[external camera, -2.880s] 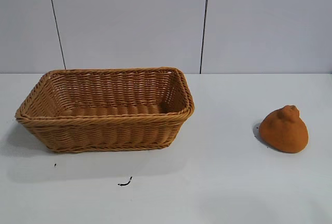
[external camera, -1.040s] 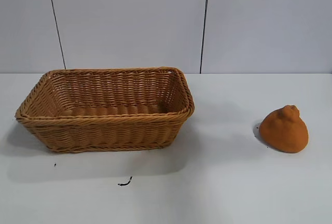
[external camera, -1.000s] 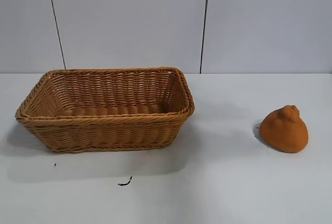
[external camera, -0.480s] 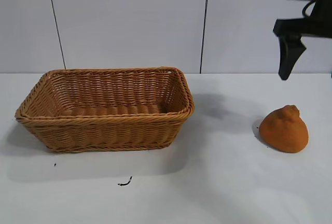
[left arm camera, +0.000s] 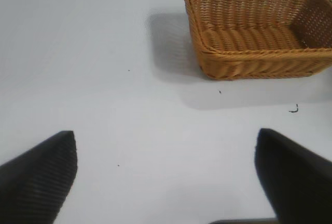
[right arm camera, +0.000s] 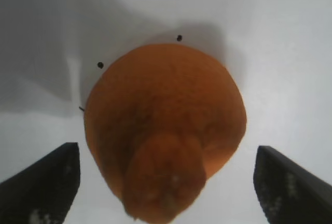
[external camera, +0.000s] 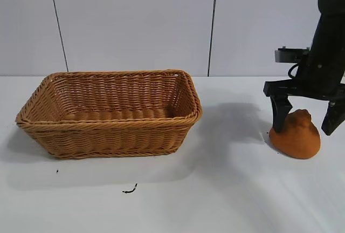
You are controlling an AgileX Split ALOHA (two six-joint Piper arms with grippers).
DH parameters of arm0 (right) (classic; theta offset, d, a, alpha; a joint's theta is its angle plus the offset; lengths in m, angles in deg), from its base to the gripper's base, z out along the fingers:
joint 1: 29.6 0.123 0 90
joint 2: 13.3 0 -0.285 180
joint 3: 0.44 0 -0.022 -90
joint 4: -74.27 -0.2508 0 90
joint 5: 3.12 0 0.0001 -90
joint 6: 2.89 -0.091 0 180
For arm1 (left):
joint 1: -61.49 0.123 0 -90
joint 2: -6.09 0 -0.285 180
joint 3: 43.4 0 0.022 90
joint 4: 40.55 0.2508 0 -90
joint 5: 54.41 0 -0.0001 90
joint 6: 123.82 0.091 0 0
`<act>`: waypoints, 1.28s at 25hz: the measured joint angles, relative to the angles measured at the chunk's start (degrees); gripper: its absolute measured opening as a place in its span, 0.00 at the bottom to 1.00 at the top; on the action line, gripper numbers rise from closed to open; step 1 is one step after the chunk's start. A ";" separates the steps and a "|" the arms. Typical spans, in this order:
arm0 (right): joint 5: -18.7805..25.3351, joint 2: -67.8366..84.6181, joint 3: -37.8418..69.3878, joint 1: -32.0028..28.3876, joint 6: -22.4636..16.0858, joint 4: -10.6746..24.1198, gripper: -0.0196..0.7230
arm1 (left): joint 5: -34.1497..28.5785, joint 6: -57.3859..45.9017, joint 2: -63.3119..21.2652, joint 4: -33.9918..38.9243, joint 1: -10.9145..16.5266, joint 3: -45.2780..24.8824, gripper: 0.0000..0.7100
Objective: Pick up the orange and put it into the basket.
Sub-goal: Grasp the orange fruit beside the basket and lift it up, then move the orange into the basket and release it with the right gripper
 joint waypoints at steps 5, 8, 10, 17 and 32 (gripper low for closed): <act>0.78 1.40 -0.29 0.00 0.00 0.00 0.12 | 0.00 0.00 0.00 0.00 0.00 0.00 0.94; 2.13 3.24 -1.33 0.00 0.00 0.23 0.12 | 0.00 0.00 0.00 0.00 0.00 0.00 0.94; 3.56 4.78 -3.37 0.00 0.00 0.70 0.12 | 0.00 0.00 0.00 0.00 0.00 0.00 0.94; 12.38 8.05 -15.29 0.00 0.00 0.70 0.12 | 0.00 0.00 0.00 0.00 0.00 0.00 0.94; 15.49 8.05 -23.68 9.86 -1.42 0.21 0.12 | 0.00 0.00 0.00 0.00 0.00 0.00 0.94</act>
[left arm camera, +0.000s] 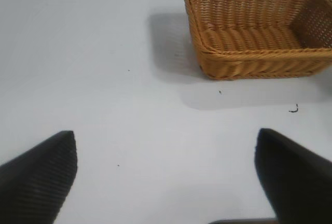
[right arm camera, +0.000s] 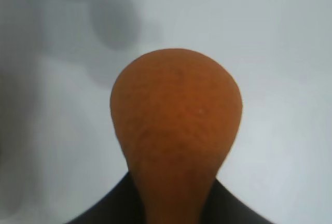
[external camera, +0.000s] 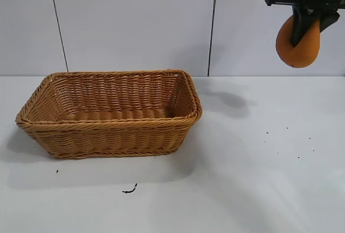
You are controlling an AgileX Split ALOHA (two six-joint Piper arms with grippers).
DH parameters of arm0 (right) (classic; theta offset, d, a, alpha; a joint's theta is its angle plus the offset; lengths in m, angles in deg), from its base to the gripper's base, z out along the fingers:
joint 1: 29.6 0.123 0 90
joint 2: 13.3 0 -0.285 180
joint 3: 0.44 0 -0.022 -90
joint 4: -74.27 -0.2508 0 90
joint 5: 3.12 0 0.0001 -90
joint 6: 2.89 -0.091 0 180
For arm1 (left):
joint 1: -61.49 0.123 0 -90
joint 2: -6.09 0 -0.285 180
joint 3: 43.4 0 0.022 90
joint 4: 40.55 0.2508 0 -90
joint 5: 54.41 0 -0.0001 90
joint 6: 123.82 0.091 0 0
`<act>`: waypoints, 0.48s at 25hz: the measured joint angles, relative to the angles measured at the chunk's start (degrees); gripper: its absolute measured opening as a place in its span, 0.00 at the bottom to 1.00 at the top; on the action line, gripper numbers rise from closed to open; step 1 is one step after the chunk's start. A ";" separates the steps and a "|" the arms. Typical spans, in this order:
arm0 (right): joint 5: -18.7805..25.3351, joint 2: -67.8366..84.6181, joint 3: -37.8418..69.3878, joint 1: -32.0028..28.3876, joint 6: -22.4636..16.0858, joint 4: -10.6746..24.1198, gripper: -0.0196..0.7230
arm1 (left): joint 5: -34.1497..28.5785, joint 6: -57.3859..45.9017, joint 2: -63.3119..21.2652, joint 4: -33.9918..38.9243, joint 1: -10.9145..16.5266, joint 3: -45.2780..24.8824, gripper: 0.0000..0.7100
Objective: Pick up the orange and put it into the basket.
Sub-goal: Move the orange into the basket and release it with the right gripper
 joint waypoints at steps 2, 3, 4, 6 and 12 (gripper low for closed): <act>-0.49 0.00 0.00 3.20 -0.82 -0.05 0.12 | 0.00 0.00 0.00 0.00 0.00 0.00 0.94; -0.87 0.00 0.00 4.83 -1.33 -0.18 0.12 | 0.00 0.00 0.00 0.00 0.00 0.00 0.94; -1.54 0.00 0.00 6.20 -1.75 -0.19 0.12 | 0.00 0.00 0.00 0.00 0.00 0.00 0.94; -2.96 0.00 0.00 9.45 -2.56 -0.23 0.12 | 0.00 0.00 0.00 0.00 0.00 0.00 0.94; -7.36 -0.17 0.00 16.28 -4.64 -0.30 0.12 | 0.00 0.00 0.00 0.00 0.00 0.00 0.94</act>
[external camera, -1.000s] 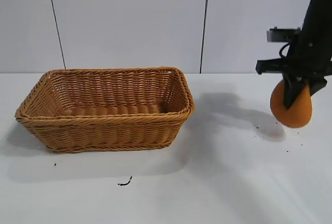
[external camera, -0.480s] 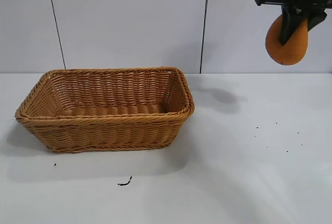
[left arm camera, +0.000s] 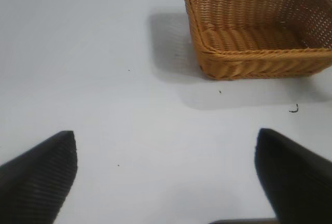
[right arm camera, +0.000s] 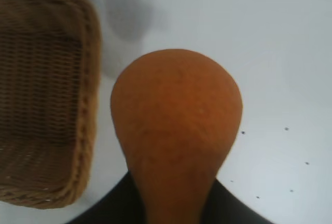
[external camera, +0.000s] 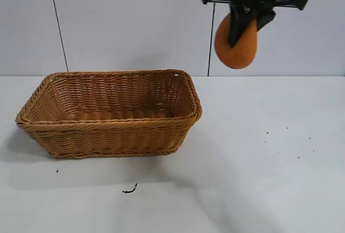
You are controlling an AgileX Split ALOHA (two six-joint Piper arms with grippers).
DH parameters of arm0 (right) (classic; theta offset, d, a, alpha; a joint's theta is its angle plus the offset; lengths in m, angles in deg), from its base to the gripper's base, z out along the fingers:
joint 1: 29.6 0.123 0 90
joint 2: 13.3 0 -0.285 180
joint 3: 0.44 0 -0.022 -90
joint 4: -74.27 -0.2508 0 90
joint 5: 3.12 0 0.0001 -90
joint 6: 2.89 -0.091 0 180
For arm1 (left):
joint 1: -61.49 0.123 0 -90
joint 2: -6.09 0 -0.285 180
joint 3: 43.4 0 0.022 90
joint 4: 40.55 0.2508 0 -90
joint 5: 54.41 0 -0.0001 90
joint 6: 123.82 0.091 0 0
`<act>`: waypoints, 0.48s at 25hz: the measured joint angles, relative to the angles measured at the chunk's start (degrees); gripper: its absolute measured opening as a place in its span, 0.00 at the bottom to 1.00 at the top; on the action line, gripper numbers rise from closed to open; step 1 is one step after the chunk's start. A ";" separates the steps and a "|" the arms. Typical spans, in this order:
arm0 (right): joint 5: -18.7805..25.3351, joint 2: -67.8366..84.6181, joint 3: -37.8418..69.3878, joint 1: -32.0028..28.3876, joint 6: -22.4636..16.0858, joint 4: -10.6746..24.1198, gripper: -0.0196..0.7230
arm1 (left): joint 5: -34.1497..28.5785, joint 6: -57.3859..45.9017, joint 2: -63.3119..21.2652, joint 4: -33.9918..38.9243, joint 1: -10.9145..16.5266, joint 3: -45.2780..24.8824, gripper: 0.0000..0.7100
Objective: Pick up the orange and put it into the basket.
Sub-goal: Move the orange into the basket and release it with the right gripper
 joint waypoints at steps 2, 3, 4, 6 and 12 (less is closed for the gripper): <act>-3.20 -0.98 -0.06 3.33 -1.44 -0.05 0.12 | 0.00 0.00 0.00 0.00 0.00 0.00 0.94; -4.13 -1.55 -0.06 4.08 -1.87 -0.11 0.12 | 0.00 0.00 0.00 0.00 0.00 0.00 0.94; -5.47 -2.40 -0.06 4.92 -2.34 -0.11 0.12 | 0.00 0.00 0.00 0.00 0.00 0.00 0.94; -7.69 -4.47 -0.06 6.14 -3.04 -0.17 0.12 | 0.00 0.00 0.00 0.00 0.00 0.00 0.94; -13.93 -10.85 -0.06 7.12 -5.94 -0.15 0.12 | 0.00 0.00 0.00 0.00 0.00 0.00 0.94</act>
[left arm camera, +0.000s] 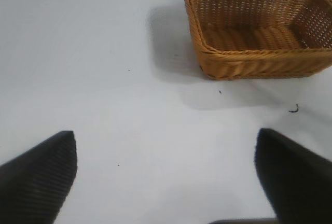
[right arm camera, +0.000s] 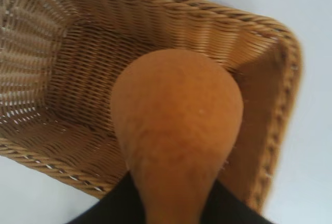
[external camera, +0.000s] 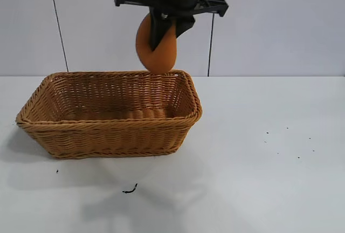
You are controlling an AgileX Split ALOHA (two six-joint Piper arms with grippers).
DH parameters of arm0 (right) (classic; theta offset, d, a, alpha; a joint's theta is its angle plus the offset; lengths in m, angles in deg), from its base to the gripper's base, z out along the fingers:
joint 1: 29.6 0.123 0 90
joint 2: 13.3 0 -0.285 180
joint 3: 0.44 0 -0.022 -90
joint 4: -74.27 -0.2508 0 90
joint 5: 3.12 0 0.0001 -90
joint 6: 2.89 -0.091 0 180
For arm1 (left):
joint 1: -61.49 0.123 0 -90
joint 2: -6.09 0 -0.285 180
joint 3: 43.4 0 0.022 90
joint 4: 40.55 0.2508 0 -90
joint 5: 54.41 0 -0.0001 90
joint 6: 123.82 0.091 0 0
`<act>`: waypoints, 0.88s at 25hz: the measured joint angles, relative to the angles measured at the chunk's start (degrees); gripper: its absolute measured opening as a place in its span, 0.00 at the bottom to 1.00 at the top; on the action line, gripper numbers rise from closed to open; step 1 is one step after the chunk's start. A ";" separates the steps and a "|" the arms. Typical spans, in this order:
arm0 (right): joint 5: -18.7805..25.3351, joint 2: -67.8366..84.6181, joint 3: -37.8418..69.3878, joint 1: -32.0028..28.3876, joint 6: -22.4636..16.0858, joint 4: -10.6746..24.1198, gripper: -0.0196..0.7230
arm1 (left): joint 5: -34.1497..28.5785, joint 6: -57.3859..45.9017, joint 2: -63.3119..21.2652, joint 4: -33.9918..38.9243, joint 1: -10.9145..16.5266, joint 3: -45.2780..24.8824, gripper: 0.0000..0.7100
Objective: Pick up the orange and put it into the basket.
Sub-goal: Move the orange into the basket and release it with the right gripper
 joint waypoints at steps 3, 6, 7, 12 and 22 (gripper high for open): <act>-2.26 -3.00 0.00 0.00 -0.25 0.16 0.12 | 0.00 0.00 0.00 0.00 0.00 0.00 0.94; -4.13 -5.26 0.00 0.00 -0.30 0.50 0.12 | 0.00 0.00 0.00 0.00 0.00 0.00 0.94; -4.53 -5.63 0.00 0.00 -0.37 0.94 0.12 | 0.00 0.00 0.00 0.00 0.00 0.00 0.94; -5.28 -5.93 0.00 0.00 -0.48 0.94 0.19 | 0.00 0.00 0.00 0.00 0.00 0.00 0.94; 6.78 -5.93 -6.81 0.00 0.16 0.94 0.81 | 0.00 0.00 0.00 0.00 0.00 0.00 0.94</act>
